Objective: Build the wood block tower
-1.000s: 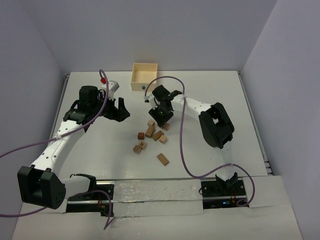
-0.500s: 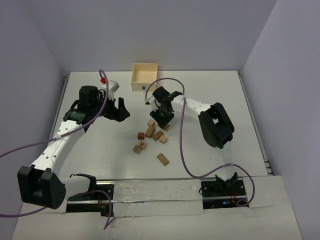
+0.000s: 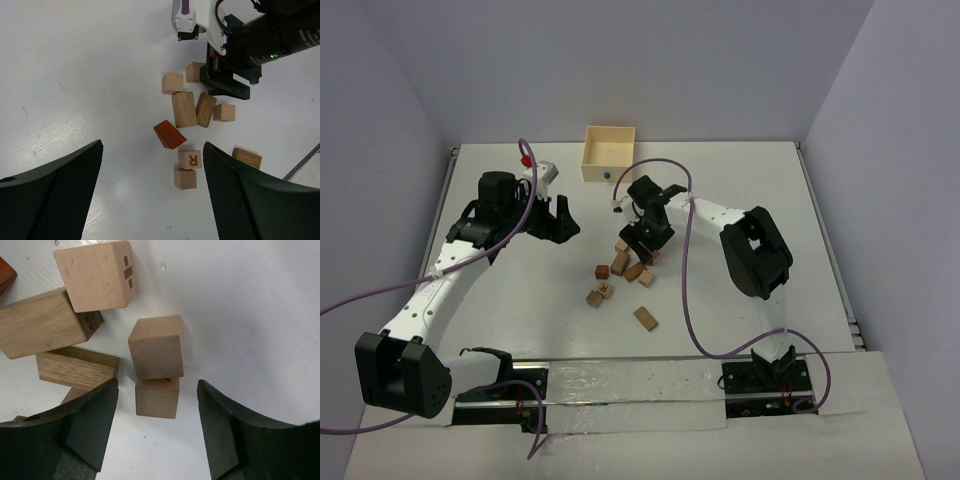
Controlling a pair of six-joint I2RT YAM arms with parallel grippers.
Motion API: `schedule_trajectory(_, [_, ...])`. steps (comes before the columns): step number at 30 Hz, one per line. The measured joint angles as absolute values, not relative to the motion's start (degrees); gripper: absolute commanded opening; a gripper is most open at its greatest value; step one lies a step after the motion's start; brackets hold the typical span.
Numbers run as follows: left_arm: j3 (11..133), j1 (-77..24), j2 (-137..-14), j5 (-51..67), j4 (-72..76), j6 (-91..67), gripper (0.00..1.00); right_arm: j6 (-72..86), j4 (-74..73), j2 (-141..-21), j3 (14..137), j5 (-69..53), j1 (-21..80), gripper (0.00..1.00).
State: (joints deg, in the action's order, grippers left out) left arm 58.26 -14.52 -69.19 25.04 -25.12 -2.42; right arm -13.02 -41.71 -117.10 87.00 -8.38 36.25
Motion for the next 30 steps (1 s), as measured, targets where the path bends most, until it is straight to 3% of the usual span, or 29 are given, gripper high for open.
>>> schedule_trajectory(10, [58.3, -14.5, -69.2, 25.0, -25.1, -2.4, 0.87, -12.9, -42.1, -117.1, 87.0, -7.9, 36.2, 0.49])
schedule_trajectory(30, [58.3, -14.5, -69.2, 25.0, -25.1, -2.4, 0.87, -13.0, -43.4, -117.3, 90.2, -8.5, 36.2, 0.43])
